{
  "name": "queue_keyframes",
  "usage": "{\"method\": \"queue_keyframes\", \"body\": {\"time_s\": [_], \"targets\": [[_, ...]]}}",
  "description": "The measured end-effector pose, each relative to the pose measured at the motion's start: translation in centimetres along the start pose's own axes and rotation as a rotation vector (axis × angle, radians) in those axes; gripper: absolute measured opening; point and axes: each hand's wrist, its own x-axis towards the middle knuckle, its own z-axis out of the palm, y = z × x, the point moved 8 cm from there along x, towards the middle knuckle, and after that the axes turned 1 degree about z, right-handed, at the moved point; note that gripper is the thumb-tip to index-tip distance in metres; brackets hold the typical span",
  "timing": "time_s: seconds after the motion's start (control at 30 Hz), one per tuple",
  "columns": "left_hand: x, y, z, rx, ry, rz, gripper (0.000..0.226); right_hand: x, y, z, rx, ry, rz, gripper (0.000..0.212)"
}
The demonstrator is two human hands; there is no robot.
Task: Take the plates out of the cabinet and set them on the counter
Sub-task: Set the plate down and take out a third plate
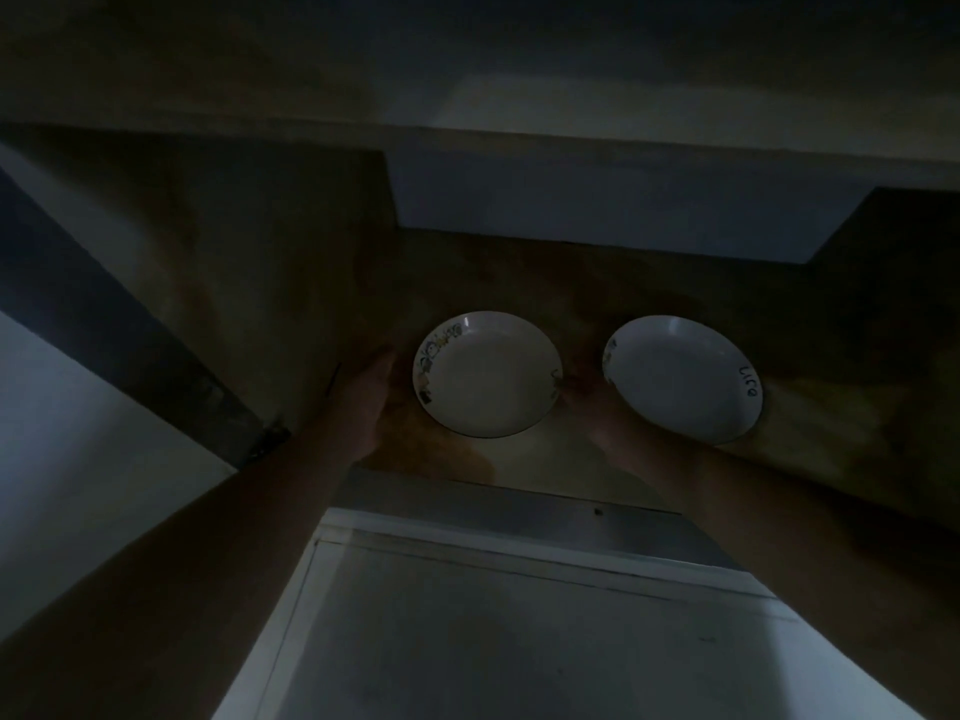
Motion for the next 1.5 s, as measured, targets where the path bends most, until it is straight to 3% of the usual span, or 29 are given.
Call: {"method": "queue_keyframes", "body": {"time_s": [0.1, 0.37, 0.57, 0.7, 0.93, 1.13, 1.27, 1.4, 1.5], "targets": [[-0.6, 0.0, 2.1, -0.125, -0.074, -0.086, 0.028, 0.9, 0.2, 1.2, 0.028, -0.03, -0.003, 0.042], [-2.8, -1.2, 3.4, -0.278, -0.109, -0.183, 0.04, 1.5, 2.8, 1.3, -0.087, -0.042, 0.193, 0.03], [-3.4, -1.8, 2.3, -0.198, -0.079, -0.156, 0.028, 0.6, 3.0, 1.1, 0.133, -0.08, 0.221, 0.028], [-4.1, -1.4, 1.5, -0.133, 0.044, -0.127, 0.017, -0.4, 1.7, 1.5, 0.297, -0.092, 0.187, 0.022], [-5.4, -1.1, 0.6, -0.132, 0.059, -0.024, 0.023, -3.6, -0.2, 2.2, 0.361, -0.183, 0.131, 0.049], [-11.0, 0.0, -1.0, -0.093, 0.054, -0.034, 0.018, -9.4, -2.0, 2.5, 0.333, -0.281, 0.193, 0.051], [-16.8, 0.8, -2.2, -0.043, 0.016, -0.039, 0.028, -13.1, -3.1, 1.6, 0.352, -0.26, 0.288, 0.054], [-24.0, 0.6, -4.2, -0.171, 0.046, -0.092, 0.033, -17.7, -5.2, 0.2, 0.339, -0.211, 0.355, 0.034], [-30.1, 1.0, -5.7, -0.226, 0.063, -0.129, 0.036, -22.7, -7.7, -0.6, 0.303, -0.214, 0.398, 0.035]]}}
